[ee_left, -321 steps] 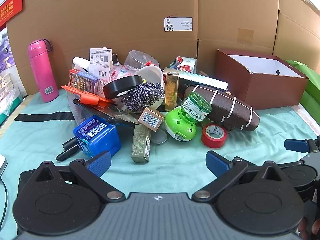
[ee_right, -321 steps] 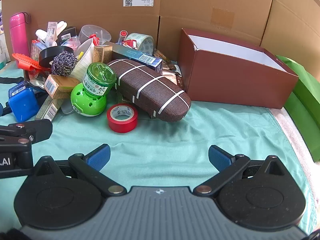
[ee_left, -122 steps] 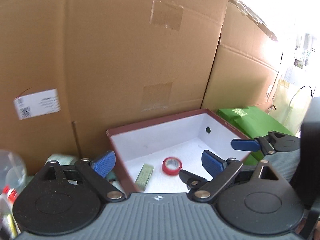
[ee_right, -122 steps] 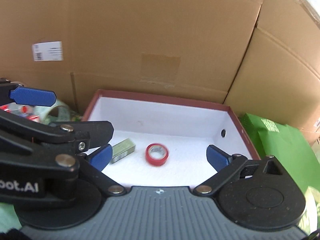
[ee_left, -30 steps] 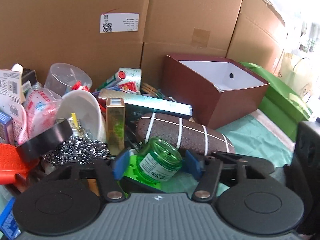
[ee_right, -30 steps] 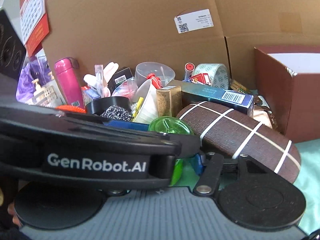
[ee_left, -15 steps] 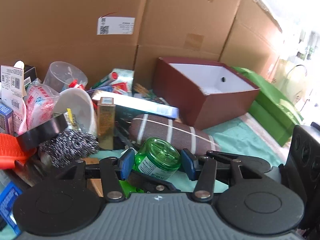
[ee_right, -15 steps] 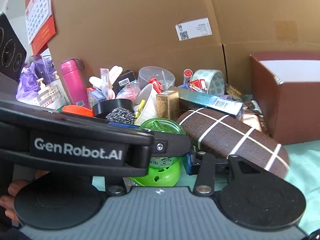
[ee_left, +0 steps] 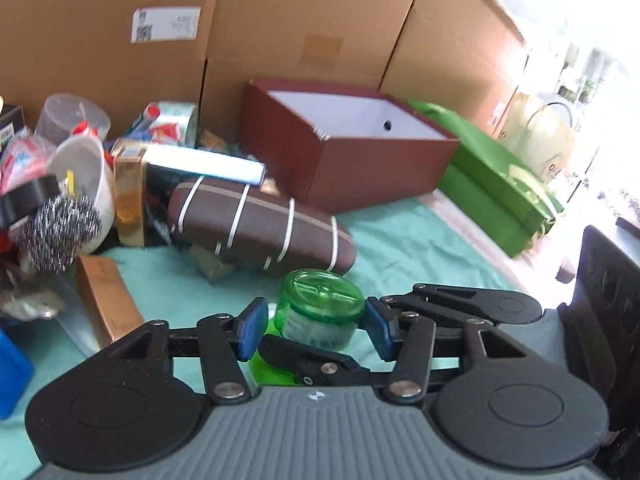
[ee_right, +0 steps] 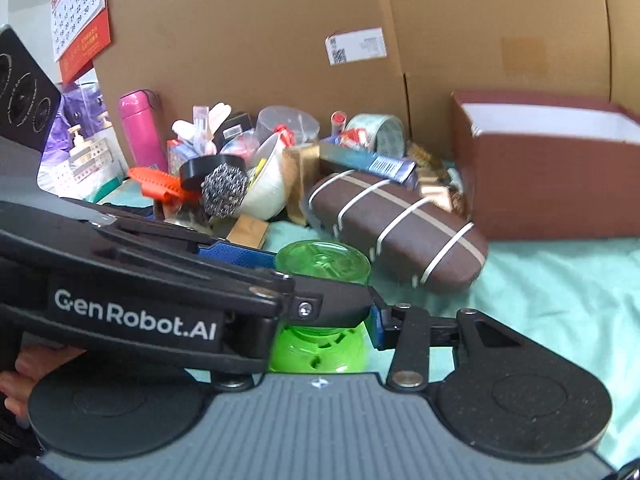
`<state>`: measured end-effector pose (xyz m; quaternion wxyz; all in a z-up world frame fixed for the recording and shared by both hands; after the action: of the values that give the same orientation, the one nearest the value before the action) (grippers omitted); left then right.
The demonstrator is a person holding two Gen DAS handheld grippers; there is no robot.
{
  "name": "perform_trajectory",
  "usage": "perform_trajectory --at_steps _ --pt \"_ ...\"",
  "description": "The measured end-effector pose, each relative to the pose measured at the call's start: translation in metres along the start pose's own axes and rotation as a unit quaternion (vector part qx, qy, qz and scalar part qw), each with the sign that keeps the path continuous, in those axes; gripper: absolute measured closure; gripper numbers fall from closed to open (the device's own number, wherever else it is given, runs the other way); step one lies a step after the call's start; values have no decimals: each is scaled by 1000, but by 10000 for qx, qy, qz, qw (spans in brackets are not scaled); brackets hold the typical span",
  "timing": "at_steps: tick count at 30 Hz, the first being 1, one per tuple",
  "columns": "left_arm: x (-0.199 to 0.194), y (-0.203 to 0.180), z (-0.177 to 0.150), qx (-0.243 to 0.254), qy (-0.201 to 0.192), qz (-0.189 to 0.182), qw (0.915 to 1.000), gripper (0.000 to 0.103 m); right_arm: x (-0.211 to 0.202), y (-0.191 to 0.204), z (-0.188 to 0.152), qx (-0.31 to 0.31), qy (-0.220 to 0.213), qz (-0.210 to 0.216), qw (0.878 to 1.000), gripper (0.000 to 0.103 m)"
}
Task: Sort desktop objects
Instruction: 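Lift the green jar with the left tool and carry it into the shoebox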
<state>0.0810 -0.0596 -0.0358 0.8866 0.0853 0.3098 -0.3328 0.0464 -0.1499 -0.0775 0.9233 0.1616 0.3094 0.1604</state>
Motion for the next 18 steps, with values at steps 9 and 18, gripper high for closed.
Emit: perform_trajectory --at_steps 9,18 --pt "6 2 -2 48 -39 -189 9998 48 9 -7 -7 129 138 1 9998 50" --pt "7 -2 3 169 55 -34 9998 51 5 -2 -3 53 -57 -150 9999 52"
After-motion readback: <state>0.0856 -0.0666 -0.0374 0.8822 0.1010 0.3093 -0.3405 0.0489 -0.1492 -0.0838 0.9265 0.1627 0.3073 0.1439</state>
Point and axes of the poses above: each gripper's, at about its wrist camera, not at the fingertips, and x roughly the way its jaws point, y to its left, z to its top, the point moved 4 cm from there along x, roughly the way its jaws point, and after that the axes turned 15 degrees about x, right-handed, at the moved point
